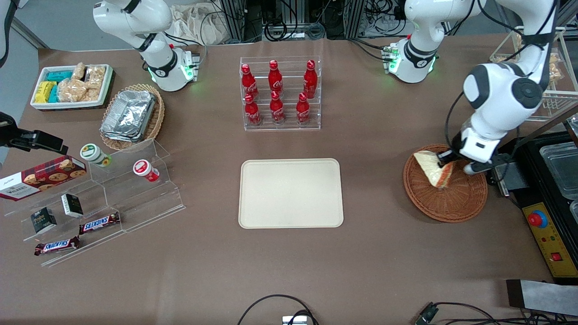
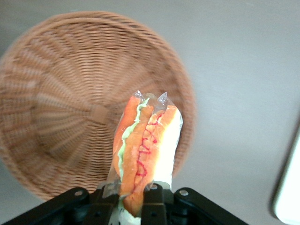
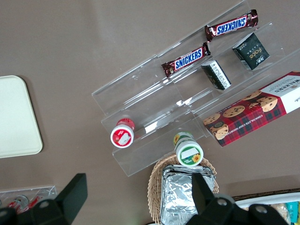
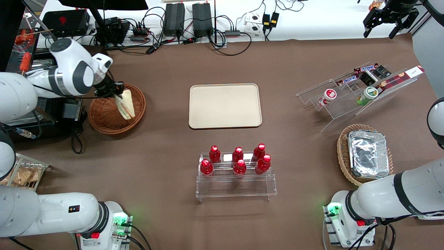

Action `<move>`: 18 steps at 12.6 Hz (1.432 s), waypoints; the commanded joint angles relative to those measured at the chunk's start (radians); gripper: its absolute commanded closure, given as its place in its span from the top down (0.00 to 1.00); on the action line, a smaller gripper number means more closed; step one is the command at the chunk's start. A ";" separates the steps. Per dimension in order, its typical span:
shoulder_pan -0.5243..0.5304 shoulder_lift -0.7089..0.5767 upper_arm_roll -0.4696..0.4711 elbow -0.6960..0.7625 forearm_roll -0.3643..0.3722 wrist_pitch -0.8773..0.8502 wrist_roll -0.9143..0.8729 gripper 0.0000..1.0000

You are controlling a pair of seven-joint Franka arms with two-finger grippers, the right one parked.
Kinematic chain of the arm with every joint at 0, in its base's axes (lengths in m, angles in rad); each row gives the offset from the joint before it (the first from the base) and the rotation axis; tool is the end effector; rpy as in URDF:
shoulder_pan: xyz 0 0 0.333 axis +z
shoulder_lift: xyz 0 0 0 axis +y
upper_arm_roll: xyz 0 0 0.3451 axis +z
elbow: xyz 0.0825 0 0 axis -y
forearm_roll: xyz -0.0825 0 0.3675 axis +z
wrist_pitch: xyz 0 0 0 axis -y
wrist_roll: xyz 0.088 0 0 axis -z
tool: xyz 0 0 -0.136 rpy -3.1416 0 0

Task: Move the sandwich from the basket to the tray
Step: 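Lift the sandwich out of the basket and carry it toward the tray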

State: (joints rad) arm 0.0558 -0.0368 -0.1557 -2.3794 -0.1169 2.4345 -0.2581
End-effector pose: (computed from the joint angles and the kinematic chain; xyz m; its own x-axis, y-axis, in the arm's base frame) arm 0.4882 -0.0515 0.3562 0.9677 0.2437 0.0653 0.2368 -0.9666 0.0978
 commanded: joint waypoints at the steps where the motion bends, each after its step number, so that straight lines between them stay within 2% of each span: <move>1: 0.004 -0.008 -0.083 0.052 0.019 -0.025 0.003 0.03; 3: 0.003 0.006 -0.165 0.112 0.020 -0.055 -0.047 0.05; 6: 0.003 0.066 -0.264 0.216 0.129 -0.135 -0.144 0.06; 8: 0.001 0.122 -0.338 0.268 0.148 -0.144 -0.199 0.06; 11: -0.036 0.234 -0.404 0.344 0.279 -0.146 -0.347 0.06; 16: -0.186 0.440 -0.403 0.463 0.515 -0.146 -0.602 0.07; 18: -0.207 0.509 -0.403 0.494 0.612 -0.144 -0.693 0.08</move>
State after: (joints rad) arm -0.1279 0.3891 -0.5590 -1.9598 0.4186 2.3135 -0.8771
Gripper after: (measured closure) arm 0.846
